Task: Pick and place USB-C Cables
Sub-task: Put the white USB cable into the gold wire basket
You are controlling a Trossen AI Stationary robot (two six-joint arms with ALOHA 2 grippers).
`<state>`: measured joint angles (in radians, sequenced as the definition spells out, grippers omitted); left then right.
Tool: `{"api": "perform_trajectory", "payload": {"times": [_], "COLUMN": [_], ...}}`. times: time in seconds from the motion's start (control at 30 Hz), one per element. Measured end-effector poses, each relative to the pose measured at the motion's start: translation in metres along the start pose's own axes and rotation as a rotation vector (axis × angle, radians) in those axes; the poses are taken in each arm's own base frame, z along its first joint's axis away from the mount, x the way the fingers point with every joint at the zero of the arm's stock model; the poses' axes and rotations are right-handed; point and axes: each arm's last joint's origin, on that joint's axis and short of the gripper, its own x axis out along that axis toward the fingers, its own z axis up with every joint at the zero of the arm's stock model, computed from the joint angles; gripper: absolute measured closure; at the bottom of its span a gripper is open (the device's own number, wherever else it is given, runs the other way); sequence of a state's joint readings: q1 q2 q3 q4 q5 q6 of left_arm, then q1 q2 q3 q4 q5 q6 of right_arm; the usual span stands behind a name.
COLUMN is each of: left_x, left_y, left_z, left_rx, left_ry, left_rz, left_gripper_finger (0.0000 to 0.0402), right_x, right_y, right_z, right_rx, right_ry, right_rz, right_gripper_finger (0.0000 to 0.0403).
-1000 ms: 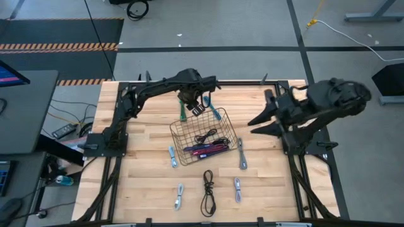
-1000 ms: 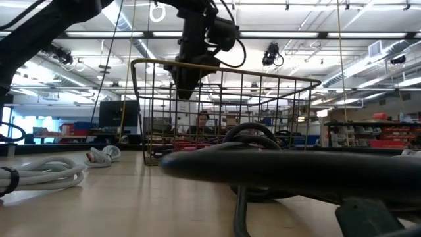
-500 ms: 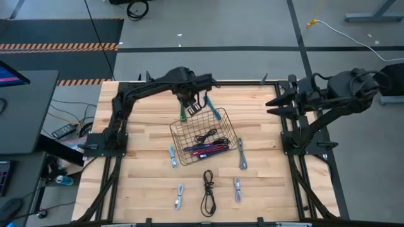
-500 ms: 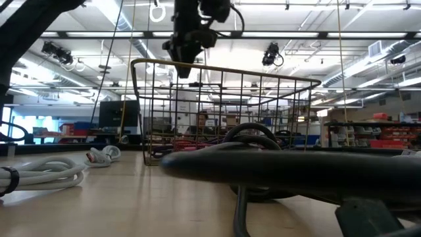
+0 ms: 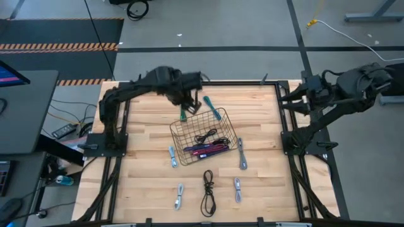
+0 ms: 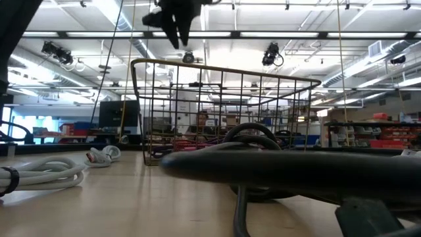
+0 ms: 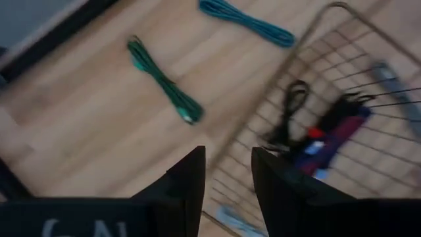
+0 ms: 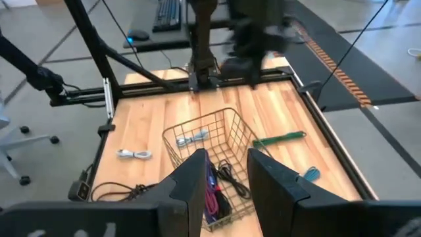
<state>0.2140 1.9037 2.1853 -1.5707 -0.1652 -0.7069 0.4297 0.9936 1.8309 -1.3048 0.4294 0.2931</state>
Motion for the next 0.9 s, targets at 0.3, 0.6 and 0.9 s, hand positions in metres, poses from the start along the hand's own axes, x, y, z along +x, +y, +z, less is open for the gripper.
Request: {"api": "perform_trajectory", "payload": {"times": [0.3, 0.6, 0.9], "left_x": [-0.017, -0.043, -0.019], "left_y": [-0.074, -0.113, -0.150], "left_z": [-0.080, -0.166, -0.226], "left_rx": [-0.246, -0.241, -0.190], "left_ry": [-0.021, 0.049, 0.153], "left_rz": [-0.044, -0.130, -0.062], "left_gripper_finger": [0.0271, 0.0291, 0.0326], "right_x": [-0.045, -0.061, -0.062], "right_y": [-0.025, -0.033, -0.033], "right_z": [-0.018, -0.025, -0.026], "right_rx": [0.032, -0.041, -0.062], "right_ry": [-0.057, -0.094, -0.094], "right_rz": [0.086, 0.148, 0.163], "right_gripper_finger": [0.0286, 0.0286, 0.0286]}}
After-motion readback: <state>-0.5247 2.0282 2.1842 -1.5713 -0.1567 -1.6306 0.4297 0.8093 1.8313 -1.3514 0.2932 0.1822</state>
